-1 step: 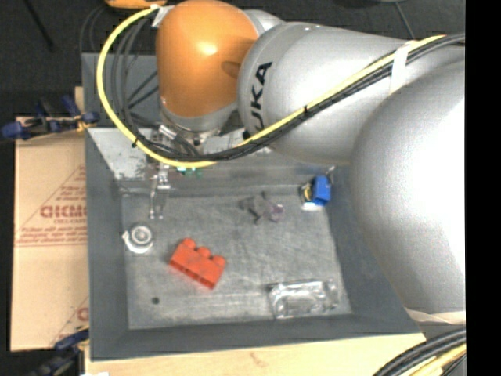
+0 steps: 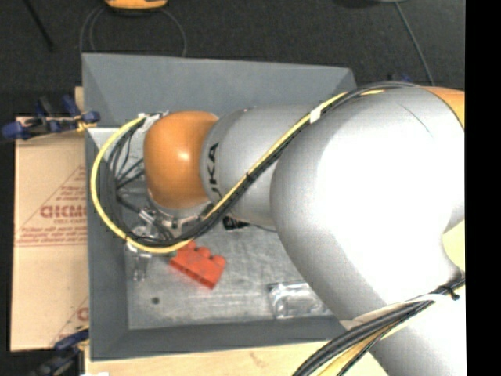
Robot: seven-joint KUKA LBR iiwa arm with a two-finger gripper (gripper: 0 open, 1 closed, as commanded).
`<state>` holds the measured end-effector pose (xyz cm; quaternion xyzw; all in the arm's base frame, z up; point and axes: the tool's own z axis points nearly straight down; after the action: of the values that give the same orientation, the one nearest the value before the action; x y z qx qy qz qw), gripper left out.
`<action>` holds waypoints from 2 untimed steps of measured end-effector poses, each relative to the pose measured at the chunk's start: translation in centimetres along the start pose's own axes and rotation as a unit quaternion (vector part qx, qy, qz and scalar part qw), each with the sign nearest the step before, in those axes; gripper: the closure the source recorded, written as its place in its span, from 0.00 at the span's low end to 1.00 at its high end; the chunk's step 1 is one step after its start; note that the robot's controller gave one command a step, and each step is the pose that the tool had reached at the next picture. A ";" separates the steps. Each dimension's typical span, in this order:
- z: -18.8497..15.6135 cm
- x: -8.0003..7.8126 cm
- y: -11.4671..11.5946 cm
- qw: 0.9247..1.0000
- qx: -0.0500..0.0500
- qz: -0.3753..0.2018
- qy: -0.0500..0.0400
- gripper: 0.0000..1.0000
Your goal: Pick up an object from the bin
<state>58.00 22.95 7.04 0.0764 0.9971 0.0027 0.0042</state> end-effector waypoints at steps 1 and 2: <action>-3.1 1.9 -7.6 0.997 0.004 -0.071 0.003 0.00; -3.3 1.1 -12.2 1.000 0.003 -0.017 0.004 0.00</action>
Offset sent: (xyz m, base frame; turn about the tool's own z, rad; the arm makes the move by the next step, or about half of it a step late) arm -0.0321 -0.0692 0.0296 -0.1465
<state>55.07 11.00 10.22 0.0595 0.9982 -0.0005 -0.0004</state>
